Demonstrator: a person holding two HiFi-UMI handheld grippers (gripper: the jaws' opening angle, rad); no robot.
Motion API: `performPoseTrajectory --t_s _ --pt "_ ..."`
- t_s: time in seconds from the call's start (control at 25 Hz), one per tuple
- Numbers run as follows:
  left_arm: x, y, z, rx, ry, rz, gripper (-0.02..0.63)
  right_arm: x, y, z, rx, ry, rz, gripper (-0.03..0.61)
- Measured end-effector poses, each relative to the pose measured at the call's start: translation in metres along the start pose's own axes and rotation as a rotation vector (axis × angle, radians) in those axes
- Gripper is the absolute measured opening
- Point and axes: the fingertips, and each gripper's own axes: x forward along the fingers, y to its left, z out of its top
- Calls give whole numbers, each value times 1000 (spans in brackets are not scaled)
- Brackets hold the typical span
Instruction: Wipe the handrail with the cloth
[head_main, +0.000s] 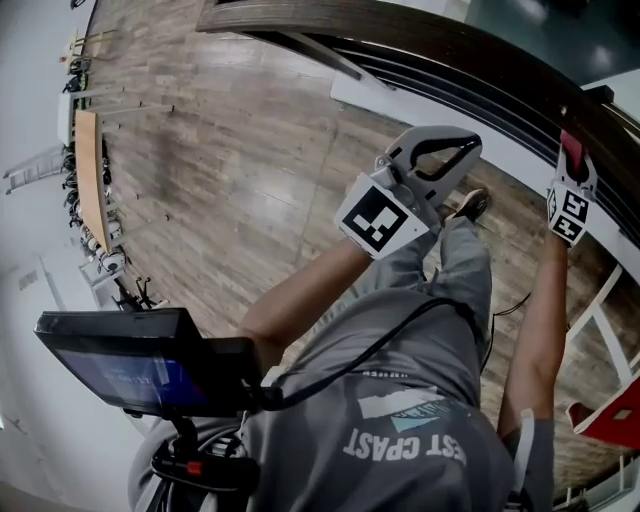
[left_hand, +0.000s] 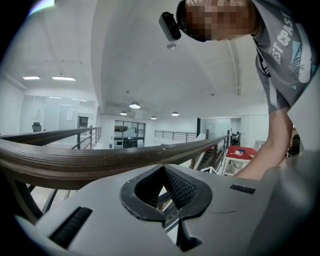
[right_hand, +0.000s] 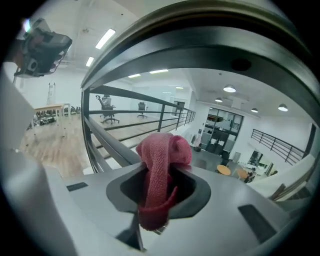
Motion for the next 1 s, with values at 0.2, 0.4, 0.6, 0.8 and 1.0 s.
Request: performPoseTrajectory --t_s 0.2,0.4,0.6,0.8,1.0 --pt "-22 -25 11 -129 15 44 6 -67 -98 -55 144 42 -245 81" --pt "37 -45 11 -60 86 8 6 -100 -197 -75 152 84 -379 81" --pt "127 -129 4 -26 109 7 6 -66 -158 -55 0 -48 -25 81" --pt "190 -159 15 -40 104 7 6 -78 -233 -70 40 -62 -43 81" --pt "229 -188 18 -57 105 10 6 -147 -404 -149 128 35 -316 81"
